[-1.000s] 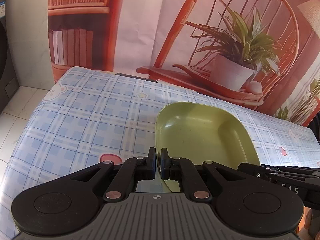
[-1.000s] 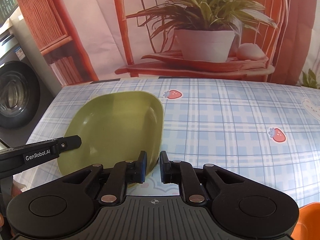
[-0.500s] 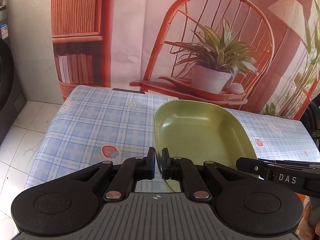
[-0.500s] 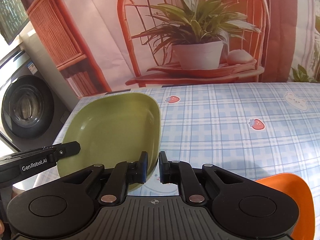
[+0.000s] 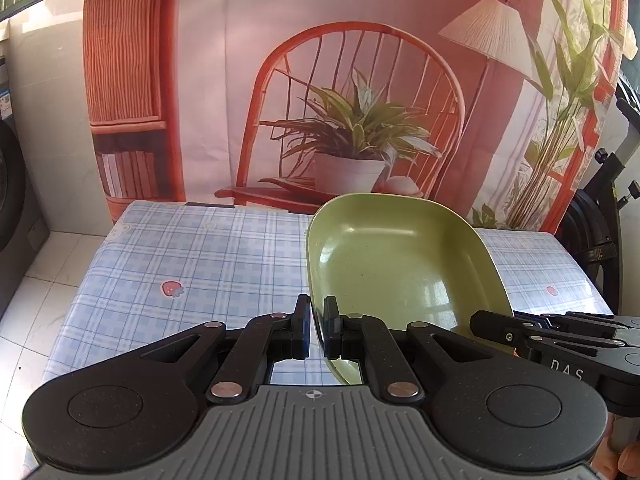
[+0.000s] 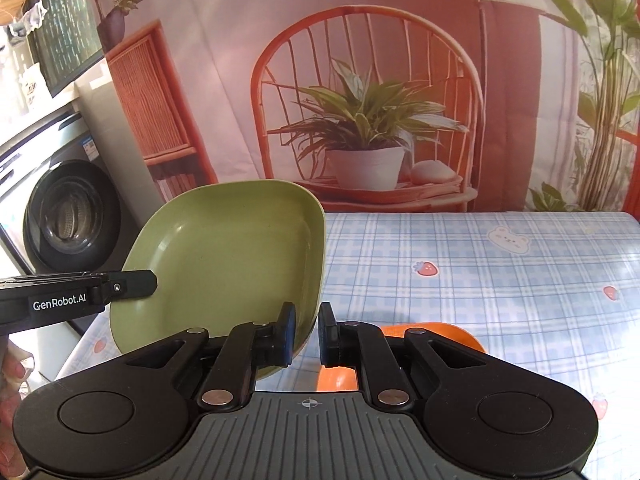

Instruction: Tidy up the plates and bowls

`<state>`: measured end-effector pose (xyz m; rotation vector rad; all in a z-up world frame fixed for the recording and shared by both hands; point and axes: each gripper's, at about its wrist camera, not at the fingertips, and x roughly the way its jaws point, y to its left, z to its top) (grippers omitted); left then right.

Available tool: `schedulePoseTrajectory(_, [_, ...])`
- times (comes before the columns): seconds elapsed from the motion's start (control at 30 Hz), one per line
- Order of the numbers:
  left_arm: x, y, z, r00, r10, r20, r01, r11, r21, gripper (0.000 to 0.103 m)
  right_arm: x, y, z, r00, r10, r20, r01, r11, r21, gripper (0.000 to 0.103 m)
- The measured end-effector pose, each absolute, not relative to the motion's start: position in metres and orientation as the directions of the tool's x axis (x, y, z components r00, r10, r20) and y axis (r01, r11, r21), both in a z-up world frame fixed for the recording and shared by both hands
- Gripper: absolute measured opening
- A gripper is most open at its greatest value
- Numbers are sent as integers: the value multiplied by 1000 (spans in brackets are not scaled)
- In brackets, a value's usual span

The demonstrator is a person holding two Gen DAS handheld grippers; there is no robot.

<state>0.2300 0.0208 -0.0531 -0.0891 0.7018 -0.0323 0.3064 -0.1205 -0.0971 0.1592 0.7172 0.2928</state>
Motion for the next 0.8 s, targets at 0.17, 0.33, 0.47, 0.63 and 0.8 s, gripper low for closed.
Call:
schedulePoseTrajectory(0.17, [213,-12,-50,762,-85,-643,31,995,-94,7,280,-158,-93,737,315,-598,-181,945,274,11])
schedulePoseTrajectory(0.33, [205,-44,-53,751,-108,-651,64,994,-91,7,261,-194,-95,753,303,-584,-159,945,286,11])
schedulePoseTrajectory(0.47, [205,-71,-55,740,-141,-658,113,990,-84,10,257,-224,-93,759,290,-582,-136,946,294,11])
schedulePoseTrajectory(0.63, [216,-96,-66,713,-182,-678,164,982,-91,12,261,-256,-91,770,264,-580,-115,953,281,11])
schedulePoseTrajectory(0.8, [231,-112,-81,687,-191,-701,194,978,-76,13,272,-274,-100,761,247,-599,-99,958,269,11])
